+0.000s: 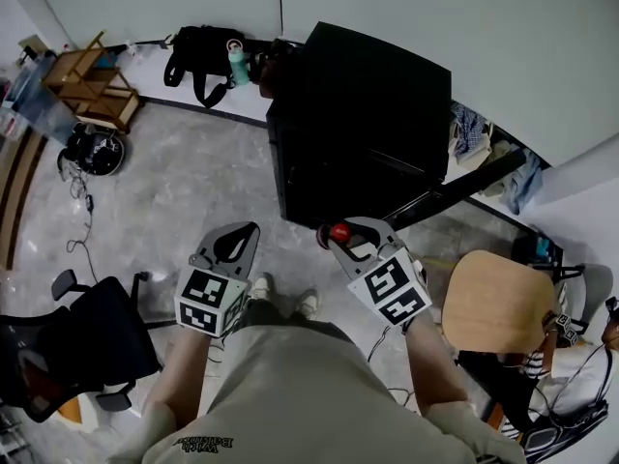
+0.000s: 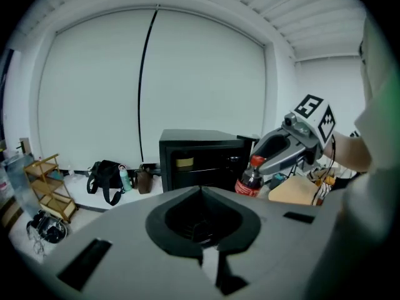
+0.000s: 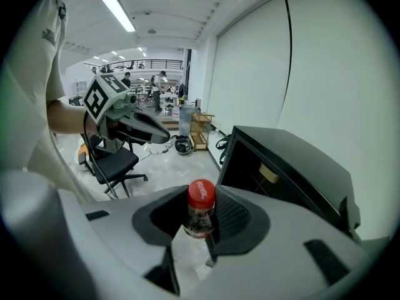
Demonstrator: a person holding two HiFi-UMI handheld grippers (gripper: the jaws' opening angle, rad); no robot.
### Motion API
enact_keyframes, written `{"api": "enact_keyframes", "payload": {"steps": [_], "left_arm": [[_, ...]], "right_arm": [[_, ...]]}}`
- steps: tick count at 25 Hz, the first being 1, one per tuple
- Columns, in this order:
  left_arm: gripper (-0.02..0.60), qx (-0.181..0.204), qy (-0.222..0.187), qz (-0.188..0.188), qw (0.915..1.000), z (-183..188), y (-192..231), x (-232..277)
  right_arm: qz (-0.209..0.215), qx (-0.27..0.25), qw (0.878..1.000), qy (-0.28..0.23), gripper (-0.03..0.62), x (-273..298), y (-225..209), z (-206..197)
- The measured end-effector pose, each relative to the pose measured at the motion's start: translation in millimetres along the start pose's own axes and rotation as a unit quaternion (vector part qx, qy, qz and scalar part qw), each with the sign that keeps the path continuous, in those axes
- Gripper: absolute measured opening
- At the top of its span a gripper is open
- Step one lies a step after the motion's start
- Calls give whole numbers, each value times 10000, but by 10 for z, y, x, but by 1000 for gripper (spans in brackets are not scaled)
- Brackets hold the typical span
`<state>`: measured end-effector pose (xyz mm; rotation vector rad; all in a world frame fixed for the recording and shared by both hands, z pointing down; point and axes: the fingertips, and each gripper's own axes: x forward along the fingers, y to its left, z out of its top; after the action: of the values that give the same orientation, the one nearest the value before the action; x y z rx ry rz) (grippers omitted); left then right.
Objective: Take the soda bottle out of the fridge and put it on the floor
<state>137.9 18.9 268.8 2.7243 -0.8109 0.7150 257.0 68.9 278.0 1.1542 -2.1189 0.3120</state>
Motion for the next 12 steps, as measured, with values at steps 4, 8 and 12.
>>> {"api": "enact_keyframes", "payload": {"steps": [4, 8, 12], "left_arm": [[8, -98, 82, 295, 9995, -101, 20, -103], [8, -178, 149, 703, 9973, -183, 139, -252], [8, -285, 136, 887, 9956, -263, 262, -420]], "right_arm": [[239, -155, 9995, -107, 112, 62, 77, 49], [463, -291, 9984, -113, 112, 167, 212, 110], [630, -488, 9968, -67, 112, 295, 371, 205]]}}
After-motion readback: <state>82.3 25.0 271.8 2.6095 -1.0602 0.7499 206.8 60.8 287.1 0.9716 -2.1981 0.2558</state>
